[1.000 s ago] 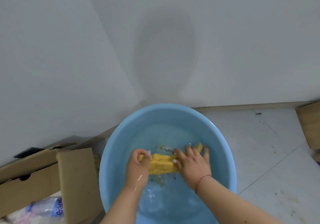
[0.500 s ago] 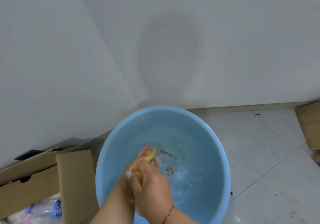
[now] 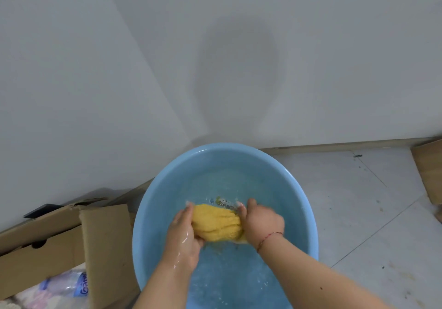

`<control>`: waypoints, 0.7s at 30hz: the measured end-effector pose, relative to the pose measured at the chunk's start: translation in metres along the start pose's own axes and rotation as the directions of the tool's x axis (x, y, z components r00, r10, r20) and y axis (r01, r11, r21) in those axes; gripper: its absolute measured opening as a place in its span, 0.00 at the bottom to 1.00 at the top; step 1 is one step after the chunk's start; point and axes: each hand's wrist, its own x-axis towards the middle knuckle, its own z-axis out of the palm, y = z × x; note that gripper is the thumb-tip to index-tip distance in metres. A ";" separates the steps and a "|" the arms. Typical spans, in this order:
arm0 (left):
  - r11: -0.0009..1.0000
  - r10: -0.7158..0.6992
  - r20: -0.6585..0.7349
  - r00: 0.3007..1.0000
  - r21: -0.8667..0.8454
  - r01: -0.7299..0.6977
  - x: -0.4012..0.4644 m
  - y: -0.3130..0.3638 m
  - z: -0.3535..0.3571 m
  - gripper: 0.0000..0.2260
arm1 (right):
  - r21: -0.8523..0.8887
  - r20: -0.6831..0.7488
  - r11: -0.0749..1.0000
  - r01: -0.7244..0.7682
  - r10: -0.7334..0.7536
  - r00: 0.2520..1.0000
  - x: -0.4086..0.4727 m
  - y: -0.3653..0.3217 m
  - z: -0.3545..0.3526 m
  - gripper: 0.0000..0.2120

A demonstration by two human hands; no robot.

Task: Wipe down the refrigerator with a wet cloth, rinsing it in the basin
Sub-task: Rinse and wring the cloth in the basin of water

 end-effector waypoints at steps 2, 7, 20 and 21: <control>0.947 0.055 -0.059 0.997 0.321 -0.034 0.007 0.002 -0.023 0.15 | -0.209 0.029 0.973 0.095 -0.091 0.995 -0.007 0.016 0.016 0.34; -0.066 0.364 0.295 0.883 0.954 -0.292 0.009 -0.009 -0.051 0.29 | -0.295 0.355 0.909 0.295 -0.182 0.917 -0.016 0.013 0.033 0.24; 0.823 0.239 0.451 0.860 0.377 -0.426 -0.013 0.024 0.020 0.24 | 0.966 0.134 0.260 -0.014 -0.452 0.882 -0.003 0.007 -0.106 0.19; 0.896 0.217 0.441 0.871 0.264 -0.357 -0.014 0.025 0.025 0.23 | 0.983 0.166 0.146 -0.114 -0.419 0.893 -0.003 0.009 -0.093 0.19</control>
